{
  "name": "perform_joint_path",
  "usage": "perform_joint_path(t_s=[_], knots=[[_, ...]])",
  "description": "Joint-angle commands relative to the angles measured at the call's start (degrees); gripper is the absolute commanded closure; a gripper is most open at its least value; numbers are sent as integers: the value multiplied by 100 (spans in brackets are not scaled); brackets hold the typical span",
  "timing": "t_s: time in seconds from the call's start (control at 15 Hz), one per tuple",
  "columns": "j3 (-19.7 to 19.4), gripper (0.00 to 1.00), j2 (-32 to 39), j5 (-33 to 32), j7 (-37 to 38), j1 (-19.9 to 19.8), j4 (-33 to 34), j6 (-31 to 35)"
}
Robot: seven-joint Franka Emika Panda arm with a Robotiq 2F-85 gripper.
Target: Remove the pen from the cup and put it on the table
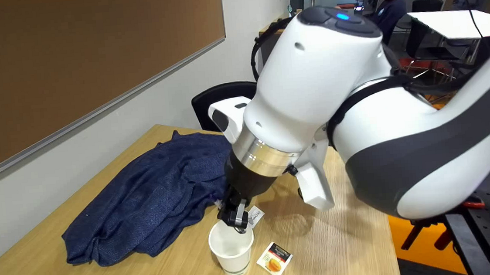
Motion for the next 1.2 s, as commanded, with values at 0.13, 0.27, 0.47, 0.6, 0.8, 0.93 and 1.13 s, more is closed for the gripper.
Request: perform_joint_path(t_s=[0.13,0.27,0.47,0.6,0.8,0.93,1.13], knots=[[-1777,97,-894,-326,827,1577,-1021,496],[-2360,97,-1075,-265,1078,2081,-1219,365],[-2786,97,-1333,-183,1309,2455,-1442,-109],[-2749,97,-1590,-116,1327,2423,-1583,-581],[-2554,97,-1951,216,1260,2273,-1711,-1477],[-2556,97,-2066,530,1240,2252,-1704,-1993],[-1279,97,-2168,1281,1049,948,-1609,-2603]])
